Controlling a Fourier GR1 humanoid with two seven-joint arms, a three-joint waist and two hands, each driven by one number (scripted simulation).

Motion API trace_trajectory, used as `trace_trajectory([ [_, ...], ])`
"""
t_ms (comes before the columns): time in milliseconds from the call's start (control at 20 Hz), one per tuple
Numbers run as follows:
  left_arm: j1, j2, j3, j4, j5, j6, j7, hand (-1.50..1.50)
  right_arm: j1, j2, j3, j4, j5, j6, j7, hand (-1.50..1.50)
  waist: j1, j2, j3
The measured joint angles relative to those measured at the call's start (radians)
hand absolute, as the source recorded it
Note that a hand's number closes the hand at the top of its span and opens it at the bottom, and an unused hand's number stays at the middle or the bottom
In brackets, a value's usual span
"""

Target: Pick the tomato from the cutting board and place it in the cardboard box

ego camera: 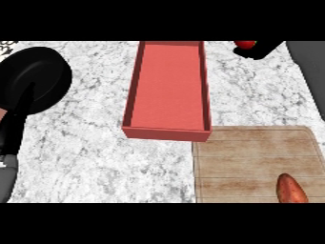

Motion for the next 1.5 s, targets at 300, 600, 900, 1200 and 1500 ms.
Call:
trace_trajectory([
  [300,-0.001,0.002,0.009,-0.007,-0.002,0.001,0.022,0.0,-0.142,0.118,-0.026,0.128,-0.035,0.051,0.081,1.5,-0.016,-0.005,-0.001],
  [600,0.005,0.002,0.021,0.013,-0.001,-0.002,-0.015,0.0,-0.247,0.225,-0.056,0.232,-0.057,0.076,0.184,1.5,-0.019,-0.004,-0.001],
  [900,0.006,-0.004,0.024,0.017,-0.004,0.001,-0.03,0.0,-0.297,0.339,-0.064,0.296,-0.053,0.018,0.261,1.5,-0.015,-0.001,-0.001],
  [1200,-0.019,-0.013,0.011,0.014,-0.012,-0.005,-0.008,0.0,-0.297,0.399,-0.041,0.349,-0.032,-0.089,0.309,1.5,0.003,0.005,-0.002],
  [1500,-0.031,-0.02,-0.002,0.018,-0.018,-0.014,-0.027,0.0,-0.286,0.414,-0.04,0.426,-0.053,-0.083,0.387,-1.5,0.029,0.011,-0.002],
])
